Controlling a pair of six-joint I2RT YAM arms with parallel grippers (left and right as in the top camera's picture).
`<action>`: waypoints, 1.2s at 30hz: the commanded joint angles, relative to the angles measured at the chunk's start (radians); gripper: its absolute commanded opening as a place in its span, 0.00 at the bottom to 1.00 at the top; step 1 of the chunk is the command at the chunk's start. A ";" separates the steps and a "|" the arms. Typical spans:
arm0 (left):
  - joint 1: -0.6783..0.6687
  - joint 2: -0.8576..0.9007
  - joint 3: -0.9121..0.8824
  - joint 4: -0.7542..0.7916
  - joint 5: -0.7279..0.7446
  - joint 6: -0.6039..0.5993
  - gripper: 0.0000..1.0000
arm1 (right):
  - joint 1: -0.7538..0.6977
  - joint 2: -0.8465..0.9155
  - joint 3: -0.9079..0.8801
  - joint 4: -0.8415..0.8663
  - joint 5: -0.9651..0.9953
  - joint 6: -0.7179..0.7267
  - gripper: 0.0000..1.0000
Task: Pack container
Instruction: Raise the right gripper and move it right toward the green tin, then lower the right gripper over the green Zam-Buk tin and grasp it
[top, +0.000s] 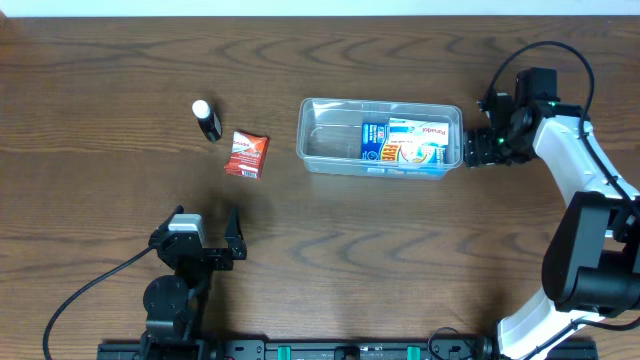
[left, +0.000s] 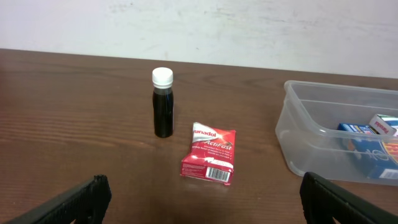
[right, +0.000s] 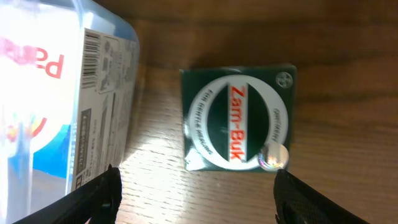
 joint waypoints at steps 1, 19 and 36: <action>-0.002 -0.006 -0.027 -0.010 0.007 0.013 0.98 | 0.022 -0.005 0.004 0.012 -0.029 -0.022 0.77; -0.002 -0.006 -0.027 -0.010 0.007 0.013 0.98 | 0.011 -0.005 -0.044 0.132 0.157 -0.081 0.80; -0.002 -0.006 -0.027 -0.010 0.007 0.013 0.98 | 0.011 -0.003 -0.128 0.273 0.149 -0.049 0.92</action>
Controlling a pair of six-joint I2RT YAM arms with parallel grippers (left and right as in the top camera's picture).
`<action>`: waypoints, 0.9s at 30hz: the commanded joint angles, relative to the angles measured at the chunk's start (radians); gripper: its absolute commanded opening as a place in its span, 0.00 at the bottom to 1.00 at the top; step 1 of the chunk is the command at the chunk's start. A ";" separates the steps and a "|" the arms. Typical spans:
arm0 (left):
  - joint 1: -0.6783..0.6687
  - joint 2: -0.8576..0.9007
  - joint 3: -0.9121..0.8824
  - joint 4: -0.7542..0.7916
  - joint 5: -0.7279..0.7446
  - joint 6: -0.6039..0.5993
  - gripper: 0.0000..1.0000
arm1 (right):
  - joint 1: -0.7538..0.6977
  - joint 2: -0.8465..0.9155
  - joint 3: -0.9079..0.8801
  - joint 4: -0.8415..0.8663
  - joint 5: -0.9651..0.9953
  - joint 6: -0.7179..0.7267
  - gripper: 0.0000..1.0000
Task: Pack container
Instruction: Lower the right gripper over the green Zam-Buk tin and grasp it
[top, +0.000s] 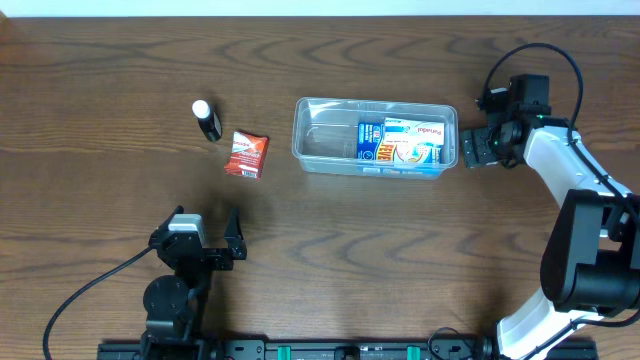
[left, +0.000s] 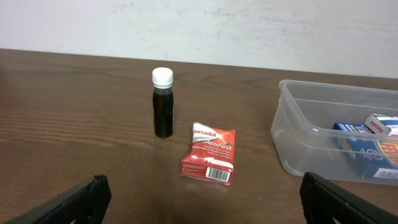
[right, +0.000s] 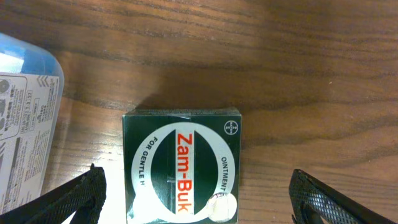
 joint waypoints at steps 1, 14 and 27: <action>-0.002 -0.006 -0.027 -0.010 0.007 0.013 0.98 | -0.002 -0.003 -0.032 0.027 0.000 0.025 0.93; -0.002 -0.006 -0.027 -0.010 0.007 0.013 0.98 | -0.002 0.026 -0.064 0.095 -0.044 0.080 0.90; -0.002 -0.006 -0.027 -0.010 0.007 0.013 0.98 | -0.002 0.075 -0.064 0.117 -0.044 0.080 0.77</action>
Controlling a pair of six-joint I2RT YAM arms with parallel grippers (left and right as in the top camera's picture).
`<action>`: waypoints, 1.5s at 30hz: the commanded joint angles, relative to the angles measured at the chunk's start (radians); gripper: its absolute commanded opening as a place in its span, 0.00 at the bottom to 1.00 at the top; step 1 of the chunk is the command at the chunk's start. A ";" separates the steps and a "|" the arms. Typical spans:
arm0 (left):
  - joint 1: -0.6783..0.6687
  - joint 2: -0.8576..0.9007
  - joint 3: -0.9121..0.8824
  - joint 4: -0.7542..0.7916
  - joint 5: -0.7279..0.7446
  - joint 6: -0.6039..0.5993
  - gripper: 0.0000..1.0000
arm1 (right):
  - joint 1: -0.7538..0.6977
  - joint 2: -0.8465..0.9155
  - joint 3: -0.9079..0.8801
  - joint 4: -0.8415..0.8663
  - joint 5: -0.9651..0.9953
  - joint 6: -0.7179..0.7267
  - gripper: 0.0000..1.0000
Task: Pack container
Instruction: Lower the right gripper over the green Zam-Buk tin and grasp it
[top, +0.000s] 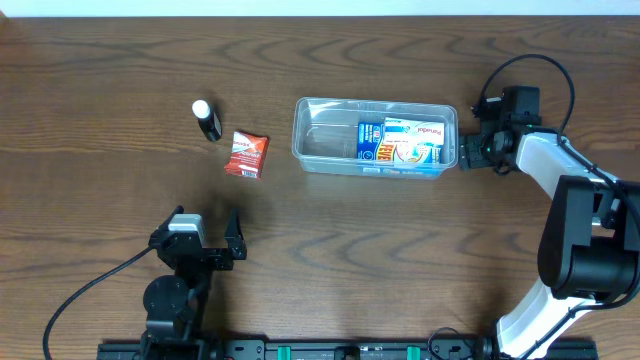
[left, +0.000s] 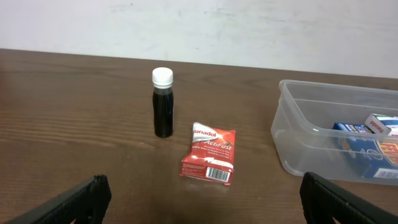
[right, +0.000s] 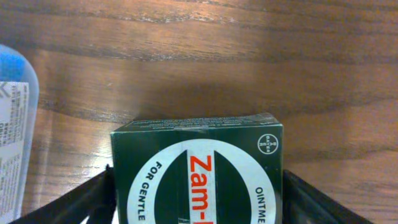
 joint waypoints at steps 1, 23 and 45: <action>-0.002 -0.006 -0.027 -0.010 0.007 0.013 0.98 | -0.001 0.010 -0.005 0.000 -0.002 0.008 0.76; -0.002 -0.006 -0.027 -0.010 0.007 0.013 0.98 | 0.001 -0.072 0.075 -0.146 0.042 0.047 0.58; -0.002 -0.006 -0.027 -0.010 0.007 0.013 0.98 | 0.101 -0.437 0.165 -0.348 -0.081 0.233 0.50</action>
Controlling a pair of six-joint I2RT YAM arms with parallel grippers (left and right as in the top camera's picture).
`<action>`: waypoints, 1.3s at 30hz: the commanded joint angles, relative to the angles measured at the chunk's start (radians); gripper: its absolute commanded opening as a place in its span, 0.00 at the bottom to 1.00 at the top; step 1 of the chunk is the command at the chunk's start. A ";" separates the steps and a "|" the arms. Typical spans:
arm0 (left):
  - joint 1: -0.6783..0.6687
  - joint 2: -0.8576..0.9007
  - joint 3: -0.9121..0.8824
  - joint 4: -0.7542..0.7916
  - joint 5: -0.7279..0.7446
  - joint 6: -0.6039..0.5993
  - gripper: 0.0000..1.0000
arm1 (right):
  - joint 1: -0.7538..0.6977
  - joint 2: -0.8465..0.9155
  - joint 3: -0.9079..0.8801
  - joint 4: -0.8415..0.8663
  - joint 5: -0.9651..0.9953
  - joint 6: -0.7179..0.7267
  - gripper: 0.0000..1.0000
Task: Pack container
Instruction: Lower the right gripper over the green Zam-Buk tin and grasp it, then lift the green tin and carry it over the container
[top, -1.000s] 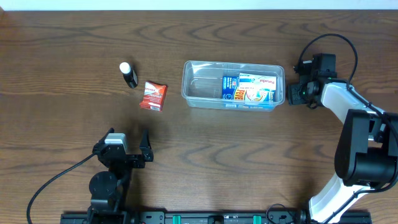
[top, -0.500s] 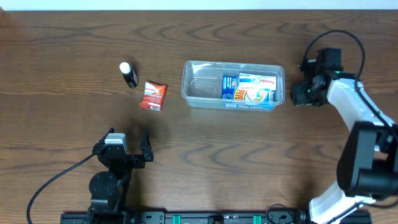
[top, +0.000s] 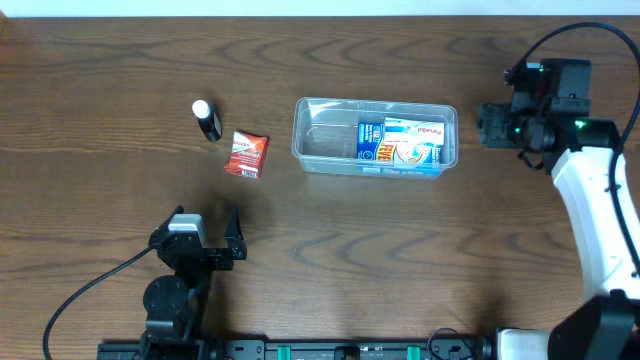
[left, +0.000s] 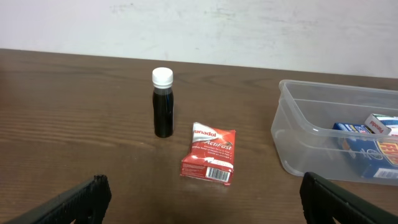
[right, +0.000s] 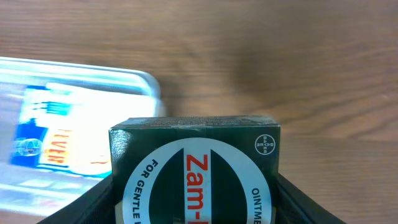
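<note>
A clear plastic container (top: 320, 135) lies at the table's middle back with a blue and white box (top: 405, 143) in its right half. My right gripper (top: 497, 128) hangs right of the container, raised off the table, shut on a dark green Zam-Buk box (right: 195, 169) that fills the bottom of the right wrist view, with the container (right: 74, 99) below and to the left. A small black bottle with a white cap (left: 163, 111) and a red sachet (left: 209, 160) lie left of the container. My left gripper (left: 199, 202) rests open near the front edge.
The container's left half (top: 325, 135) holds nothing. Bare wood (top: 400, 250) lies in front of the container. The left arm's base and cable (top: 170, 290) sit at the front left.
My right gripper has shut on the Zam-Buk box and now holds it up off the table, further right and back from the container. The left arm has not moved.
The Zam-Buk box lay on the table just right of the container with my right gripper open above it. By the second moment the container had shifted slightly left. The gripper then stood lower around the box, and now holds it raised.
</note>
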 joint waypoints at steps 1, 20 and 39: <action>-0.002 -0.006 -0.027 -0.010 0.007 0.013 0.98 | 0.075 -0.033 0.027 -0.004 -0.031 0.063 0.50; -0.002 -0.006 -0.027 -0.010 0.007 0.013 0.98 | 0.391 0.072 0.039 0.080 0.174 0.268 0.52; -0.002 -0.006 -0.027 -0.010 0.007 0.013 0.98 | 0.393 0.186 0.038 -0.007 0.184 0.346 0.56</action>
